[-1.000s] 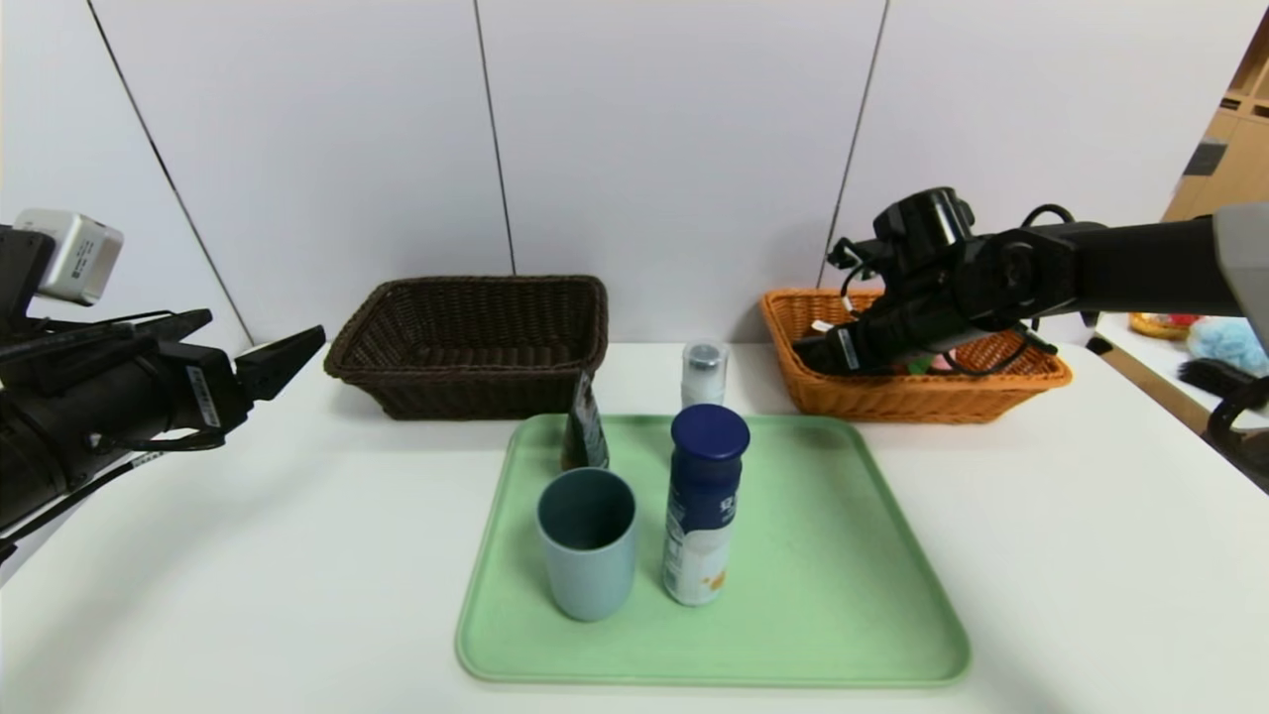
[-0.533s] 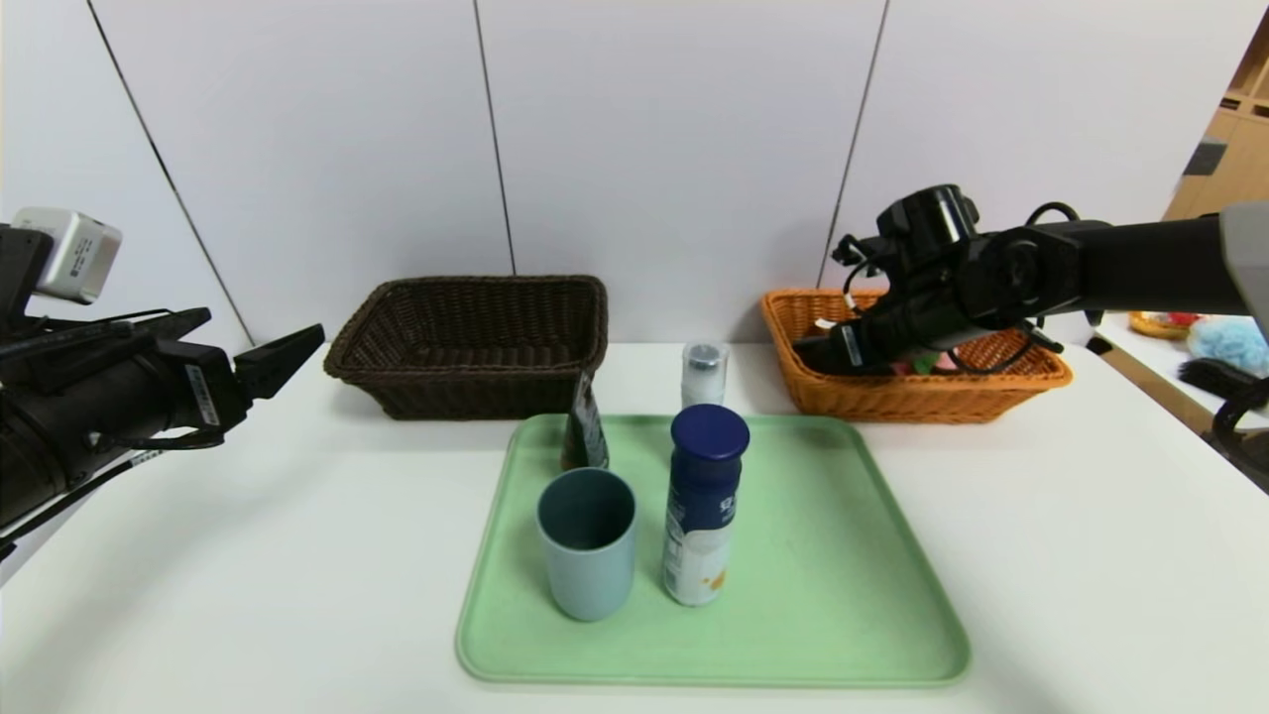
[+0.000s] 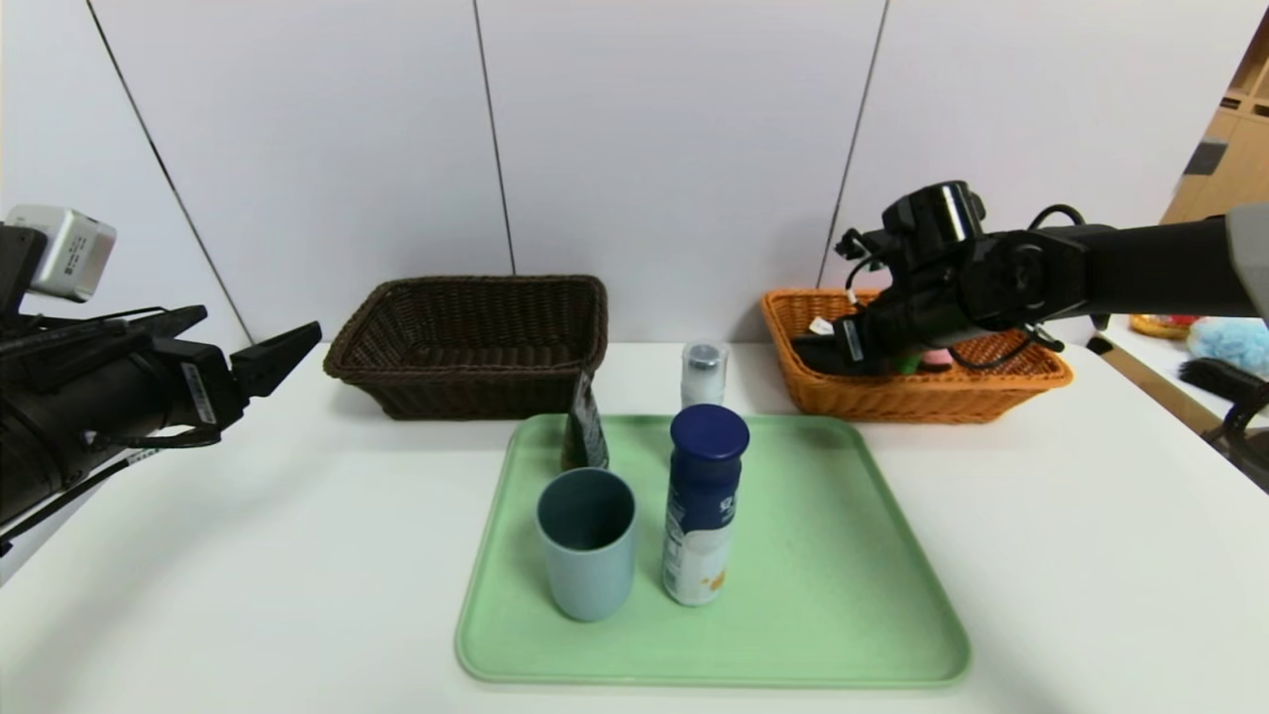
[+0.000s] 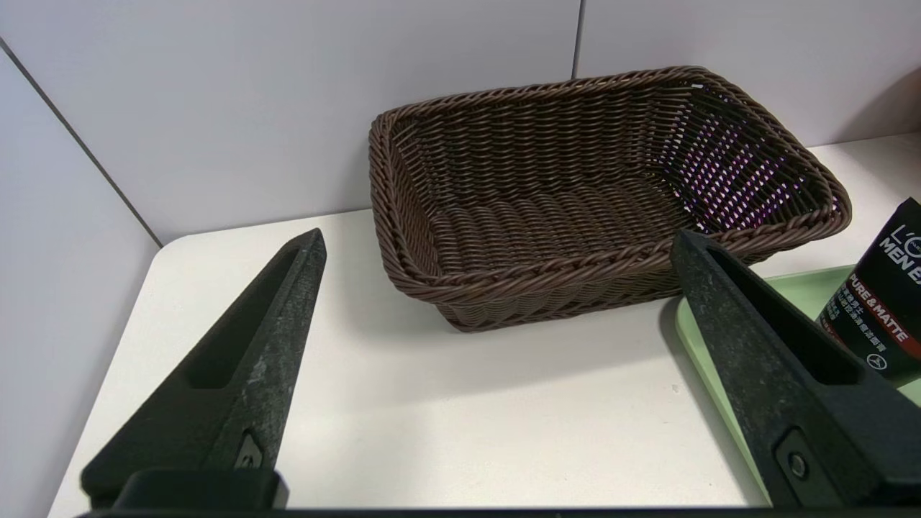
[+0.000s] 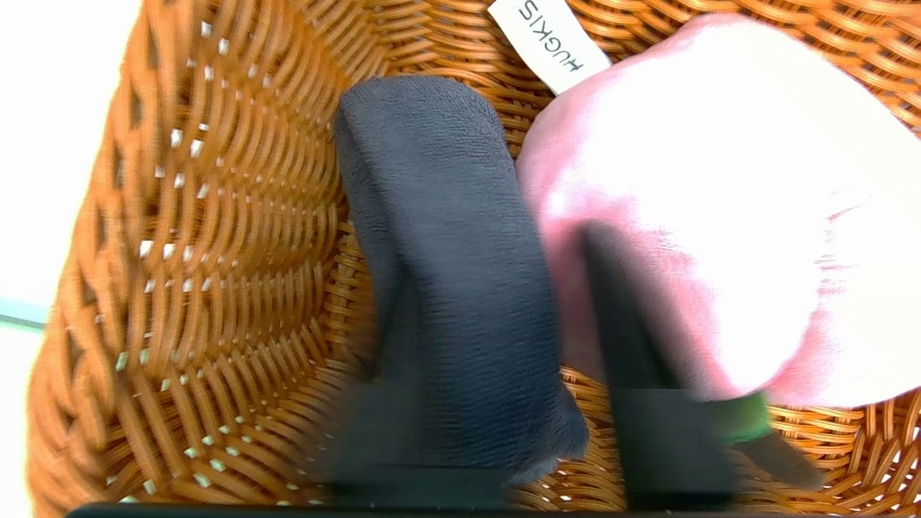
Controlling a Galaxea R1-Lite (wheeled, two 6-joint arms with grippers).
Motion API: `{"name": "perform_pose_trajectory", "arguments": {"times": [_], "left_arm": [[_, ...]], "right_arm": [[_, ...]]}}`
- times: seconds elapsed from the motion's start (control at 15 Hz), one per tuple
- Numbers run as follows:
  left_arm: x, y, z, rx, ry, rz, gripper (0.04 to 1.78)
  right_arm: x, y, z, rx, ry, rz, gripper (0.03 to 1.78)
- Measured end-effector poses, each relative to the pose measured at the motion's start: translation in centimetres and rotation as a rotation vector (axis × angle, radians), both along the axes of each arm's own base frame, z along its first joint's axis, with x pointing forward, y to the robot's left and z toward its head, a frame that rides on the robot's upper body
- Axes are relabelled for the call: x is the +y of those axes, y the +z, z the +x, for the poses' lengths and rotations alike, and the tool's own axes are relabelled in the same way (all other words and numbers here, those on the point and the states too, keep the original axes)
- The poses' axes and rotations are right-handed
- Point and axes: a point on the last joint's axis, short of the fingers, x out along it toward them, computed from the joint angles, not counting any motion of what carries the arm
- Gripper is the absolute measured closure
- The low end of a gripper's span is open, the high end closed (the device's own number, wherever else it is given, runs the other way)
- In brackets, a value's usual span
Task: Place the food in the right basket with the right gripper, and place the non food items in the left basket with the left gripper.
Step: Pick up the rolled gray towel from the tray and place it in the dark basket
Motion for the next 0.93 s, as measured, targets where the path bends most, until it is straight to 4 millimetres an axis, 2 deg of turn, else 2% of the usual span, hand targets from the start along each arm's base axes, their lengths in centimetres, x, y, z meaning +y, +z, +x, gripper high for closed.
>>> {"name": "perform_pose_trajectory", "arguments": {"times": [0.07, 0.13, 0.53, 0.73, 0.93], "left_arm": [[0.0, 0.0, 0.0, -0.001, 0.0, 0.0, 0.13], [0.0, 0.0, 0.0, -0.001, 0.0, 0.0, 0.13], [0.0, 0.1, -0.2, -0.007, 0.002, 0.0, 0.13], [0.0, 0.2, -0.3, -0.01, 0.002, 0.0, 0.13], [0.0, 0.3, -0.4, -0.013, 0.002, 0.0, 0.13]], "right_arm": [[0.0, 0.1, -0.1, -0.001, 0.0, 0.0, 1.73], [0.0, 0.2, -0.1, -0.004, 0.0, 0.0, 1.75], [-0.2, 1.2, -0.6, -0.031, -0.003, 0.006, 1.75], [-0.7, 3.4, -0.6, -0.103, -0.016, 0.031, 1.75], [-2.0, 6.3, -0.8, -0.188, -0.044, 0.051, 1.75]]}}
